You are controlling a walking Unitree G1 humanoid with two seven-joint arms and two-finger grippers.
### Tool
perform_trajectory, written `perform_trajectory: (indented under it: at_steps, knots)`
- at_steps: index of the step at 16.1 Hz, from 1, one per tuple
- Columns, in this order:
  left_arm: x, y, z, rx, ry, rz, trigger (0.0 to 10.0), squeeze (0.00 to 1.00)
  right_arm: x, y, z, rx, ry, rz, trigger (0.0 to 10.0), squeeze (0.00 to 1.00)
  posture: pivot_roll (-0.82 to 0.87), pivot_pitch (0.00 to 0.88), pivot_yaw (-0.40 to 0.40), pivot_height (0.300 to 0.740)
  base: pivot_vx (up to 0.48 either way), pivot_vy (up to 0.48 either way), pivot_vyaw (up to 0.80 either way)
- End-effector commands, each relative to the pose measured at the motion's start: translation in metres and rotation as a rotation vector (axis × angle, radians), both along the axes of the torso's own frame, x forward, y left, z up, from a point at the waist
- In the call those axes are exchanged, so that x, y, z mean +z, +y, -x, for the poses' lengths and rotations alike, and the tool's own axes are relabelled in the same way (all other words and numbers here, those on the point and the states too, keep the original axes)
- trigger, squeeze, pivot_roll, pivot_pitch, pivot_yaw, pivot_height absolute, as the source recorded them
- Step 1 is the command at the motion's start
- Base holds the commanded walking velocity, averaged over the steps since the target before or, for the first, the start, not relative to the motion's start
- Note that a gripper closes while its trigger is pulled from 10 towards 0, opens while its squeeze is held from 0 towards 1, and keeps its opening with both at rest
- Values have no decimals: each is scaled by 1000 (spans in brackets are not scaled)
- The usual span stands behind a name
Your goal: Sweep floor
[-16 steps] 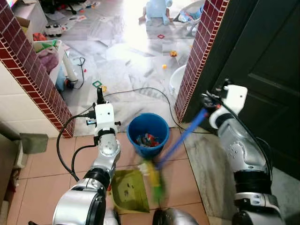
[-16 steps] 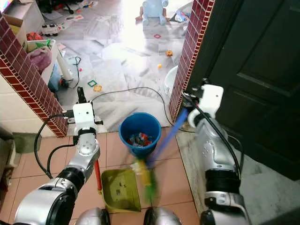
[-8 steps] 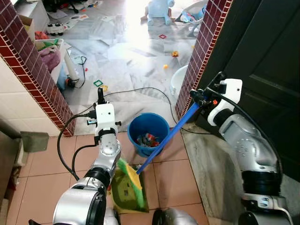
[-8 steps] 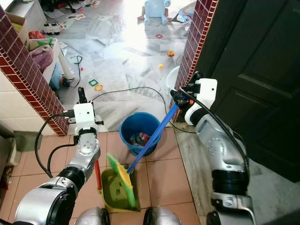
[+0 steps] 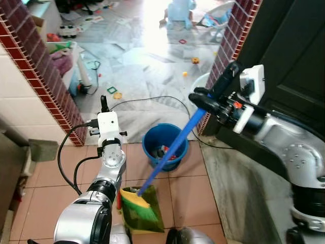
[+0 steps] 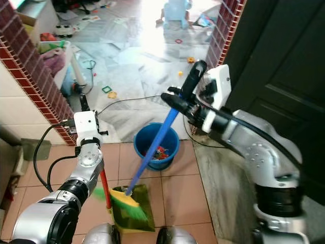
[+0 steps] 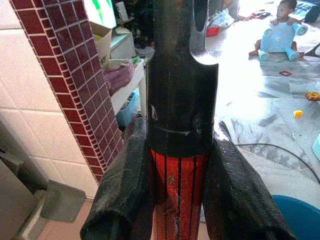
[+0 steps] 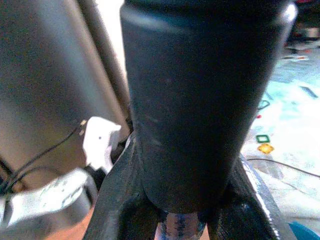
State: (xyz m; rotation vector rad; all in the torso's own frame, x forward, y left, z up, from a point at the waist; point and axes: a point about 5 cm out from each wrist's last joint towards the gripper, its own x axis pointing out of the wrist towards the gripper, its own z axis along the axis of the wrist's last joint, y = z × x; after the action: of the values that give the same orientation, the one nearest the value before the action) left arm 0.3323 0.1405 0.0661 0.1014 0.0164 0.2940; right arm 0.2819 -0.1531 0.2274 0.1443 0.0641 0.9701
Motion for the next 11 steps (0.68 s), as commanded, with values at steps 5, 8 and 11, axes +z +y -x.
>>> perform_trajectory:
  at_steps: [5, 8, 11]
  knots:
    - [-1, 3, -2, -119, 28, -17, 10000, 0, -4, -30, 24, 174, -21, 189, 10000, 0, -214, 31, 15, 740, 0, 0, 0]
    - [3, 12, -1, -150, -6, -15, 10000, 0, -18, -49, 31, 201, 23, 306, 10000, 0, -203, 28, 22, 740, 0, 0, 0]
    - [16, 28, -2, -140, -81, -3, 10000, 0, -70, -63, 43, 211, 143, 482, 10000, 0, -196, 26, 24, 740, 0, 0, 0]
